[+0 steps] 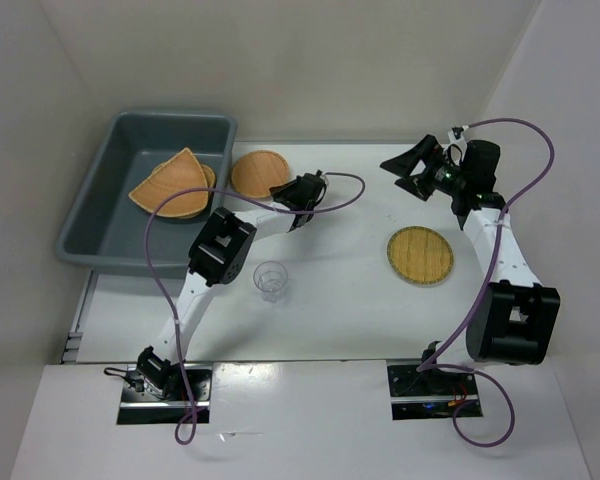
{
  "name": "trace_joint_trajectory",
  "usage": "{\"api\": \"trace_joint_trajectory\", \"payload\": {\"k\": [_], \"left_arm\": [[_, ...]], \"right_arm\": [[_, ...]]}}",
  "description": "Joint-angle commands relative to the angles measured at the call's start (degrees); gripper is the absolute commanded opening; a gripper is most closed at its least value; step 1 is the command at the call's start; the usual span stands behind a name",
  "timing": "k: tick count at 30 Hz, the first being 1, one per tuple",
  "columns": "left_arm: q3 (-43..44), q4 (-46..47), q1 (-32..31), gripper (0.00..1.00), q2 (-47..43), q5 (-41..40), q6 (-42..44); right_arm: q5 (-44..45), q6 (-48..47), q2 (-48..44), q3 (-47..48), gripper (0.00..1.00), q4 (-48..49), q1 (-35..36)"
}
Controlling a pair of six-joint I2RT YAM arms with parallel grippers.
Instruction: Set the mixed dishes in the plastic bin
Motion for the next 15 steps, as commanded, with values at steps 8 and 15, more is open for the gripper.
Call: {"api": "trace_joint_trajectory", "payload": {"k": [8, 15], "left_arm": [[4.2, -2.9, 0.9, 0.00, 0.9, 0.5, -1.3], [6.0, -8.4, -3.5, 0.00, -4.8, 3.7, -5.0]], "right_arm": [[-2.2, 1.4, -0.4, -1.7, 0.95, 5.2, 0.7], [-1.7, -0.7, -2.2, 1.1, 0.95, 3.8, 0.7]]}}
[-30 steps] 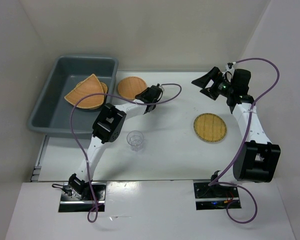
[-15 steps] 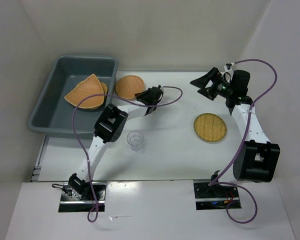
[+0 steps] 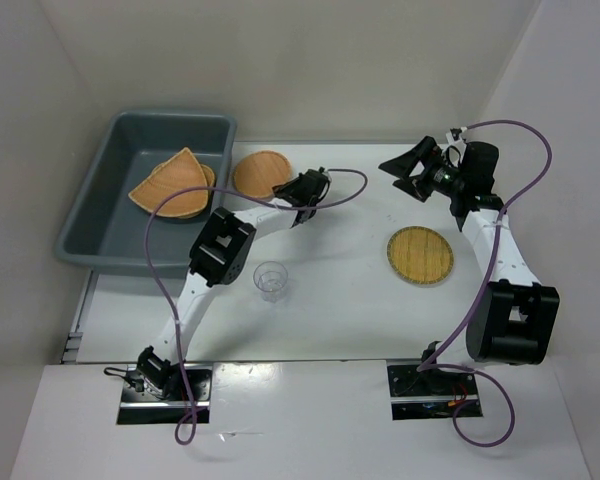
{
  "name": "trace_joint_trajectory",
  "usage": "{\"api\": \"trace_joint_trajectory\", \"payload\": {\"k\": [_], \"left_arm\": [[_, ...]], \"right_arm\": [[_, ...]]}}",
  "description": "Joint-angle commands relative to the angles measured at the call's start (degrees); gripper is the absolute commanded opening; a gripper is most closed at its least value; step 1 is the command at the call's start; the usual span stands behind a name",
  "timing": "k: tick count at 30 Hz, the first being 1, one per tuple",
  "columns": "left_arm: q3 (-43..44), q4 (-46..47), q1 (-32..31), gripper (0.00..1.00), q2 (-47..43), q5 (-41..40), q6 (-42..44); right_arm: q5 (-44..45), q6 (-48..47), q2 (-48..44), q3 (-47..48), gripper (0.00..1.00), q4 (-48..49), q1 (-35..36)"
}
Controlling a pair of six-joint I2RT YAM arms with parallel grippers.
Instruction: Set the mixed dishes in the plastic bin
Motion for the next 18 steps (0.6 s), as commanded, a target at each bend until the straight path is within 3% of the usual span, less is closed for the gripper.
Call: {"api": "trace_joint_trajectory", "payload": {"k": [1, 8, 18], "left_arm": [[2.1, -3.7, -3.6, 0.00, -5.6, 4.0, -5.1], [4.3, -6.0, -6.0, 0.00, -11.5, 7.4, -12.0], [6.7, -5.5, -6.0, 0.00, -22.3, 2.4, -9.0]], "right_arm": [[0.3, -1.8, -2.2, 2.5, 0.95, 0.4, 0.4], [2.8, -4.8, -5.8, 5.0, 0.95, -2.0, 0.4], [9.1, -5.9, -9.8, 10.6, 1.00, -7.6, 0.4]]}}
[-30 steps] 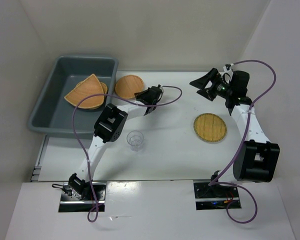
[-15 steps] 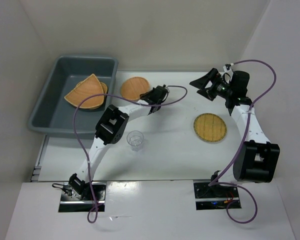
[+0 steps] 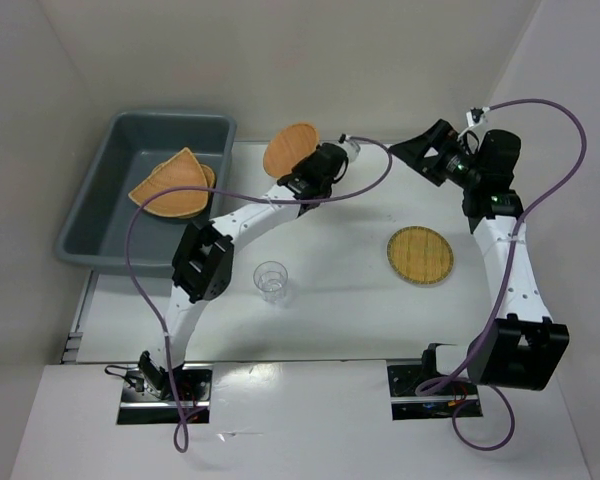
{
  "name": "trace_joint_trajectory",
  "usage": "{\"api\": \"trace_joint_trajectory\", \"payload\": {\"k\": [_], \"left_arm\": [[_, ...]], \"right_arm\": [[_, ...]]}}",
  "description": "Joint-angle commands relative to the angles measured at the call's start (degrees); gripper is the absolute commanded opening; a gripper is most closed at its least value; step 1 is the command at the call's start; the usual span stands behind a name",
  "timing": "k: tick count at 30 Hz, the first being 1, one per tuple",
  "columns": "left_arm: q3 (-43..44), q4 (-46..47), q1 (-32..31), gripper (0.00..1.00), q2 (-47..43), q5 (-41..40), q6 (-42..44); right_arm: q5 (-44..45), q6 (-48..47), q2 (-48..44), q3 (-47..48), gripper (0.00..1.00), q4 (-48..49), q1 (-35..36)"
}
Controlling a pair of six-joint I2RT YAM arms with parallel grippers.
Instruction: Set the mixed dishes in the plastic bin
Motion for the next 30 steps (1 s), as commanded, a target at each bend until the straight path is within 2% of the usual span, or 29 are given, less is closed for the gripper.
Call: {"api": "trace_joint_trajectory", "payload": {"k": [1, 7, 12, 15, 19, 22, 25, 30], "left_arm": [[2.9, 3.6, 0.6, 0.00, -8.2, -4.3, 1.8], [1.3, 9.3, 0.6, 0.00, -15.0, -12.0, 13.2], [-9.9, 17.7, 2.5, 0.00, -23.5, -14.5, 21.1], [-12.7, 15.6, 5.9, 0.00, -26.1, -16.0, 20.3], [-18.9, 13.1, 13.9, 0.00, -29.5, -15.4, 17.0], [-22.8, 9.5, 20.1, 0.00, -30.3, -12.8, 15.0], [-27.6, 10.1, 23.7, 0.00, -31.5, -8.7, 13.9], [-29.0, 7.3, 29.3, 0.00, -29.9, -0.2, 7.6]], "right_arm": [[4.6, -1.8, -2.3, 5.5, 1.00, -3.5, 0.4], [6.5, -2.5, -2.3, 9.5, 1.00, -5.9, 0.4], [7.0, -2.5, -2.8, 9.0, 1.00, -6.5, 0.4], [8.2, -3.2, -2.8, 9.0, 1.00, -7.1, 0.4], [8.2, -3.2, -2.8, 9.0, 1.00, -7.8, 0.4], [8.2, -3.2, -2.3, 9.0, 1.00, -7.8, 0.4], [7.6, -2.6, -1.8, 7.9, 1.00, -6.7, 0.4], [6.4, -2.0, -0.6, 6.6, 1.00, -5.6, 0.4]]}}
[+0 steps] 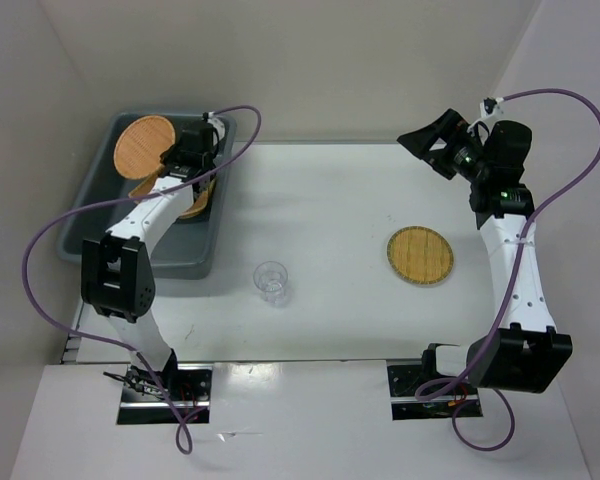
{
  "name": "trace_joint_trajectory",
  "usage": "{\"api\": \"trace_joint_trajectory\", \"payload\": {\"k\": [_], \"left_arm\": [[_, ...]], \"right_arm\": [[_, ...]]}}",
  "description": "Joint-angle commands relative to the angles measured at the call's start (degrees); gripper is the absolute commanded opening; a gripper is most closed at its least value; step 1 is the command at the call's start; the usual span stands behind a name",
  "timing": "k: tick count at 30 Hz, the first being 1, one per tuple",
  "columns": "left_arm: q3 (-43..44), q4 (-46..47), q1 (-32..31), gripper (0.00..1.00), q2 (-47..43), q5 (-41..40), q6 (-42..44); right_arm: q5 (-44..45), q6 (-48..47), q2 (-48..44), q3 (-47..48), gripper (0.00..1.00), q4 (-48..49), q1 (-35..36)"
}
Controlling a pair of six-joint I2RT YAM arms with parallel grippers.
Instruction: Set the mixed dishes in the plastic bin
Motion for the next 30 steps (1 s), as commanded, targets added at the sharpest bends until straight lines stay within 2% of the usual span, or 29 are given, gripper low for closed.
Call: {"api": "trace_joint_trajectory", "payload": {"k": [1, 8, 14, 23, 28, 30], "left_arm": [[1.1, 2.2, 0.6, 0.00, -1.1, 6.2, -4.2], [5.2, -0.6, 3.0, 0.00, 8.5, 12.5, -9.2], [7.2, -2.0, 3.0, 0.00, 15.3, 13.6, -11.4], [8.0, -3.6, 3.0, 0.01, 18.5, 14.7, -12.0], [3.3, -2.3, 1.8, 0.22, 17.2, 14.2, -10.6], [2.7, -1.1, 1.8, 0.27, 15.9, 13.5, -10.0]], "right_arm": [[-0.7, 0.0, 0.4, -0.5, 1.00, 1.9, 0.4], [-0.7, 0.6, 1.5, -1.6, 1.00, 3.0, 0.4], [1.2, -0.6, 1.5, -1.6, 1.00, 1.8, 0.4], [1.8, -1.1, 2.7, -0.5, 1.00, 1.8, 0.4], [1.8, -1.1, 3.8, 0.0, 1.00, 1.8, 0.4], [1.8, -1.1, 4.3, 0.0, 1.00, 1.8, 0.4]]}}
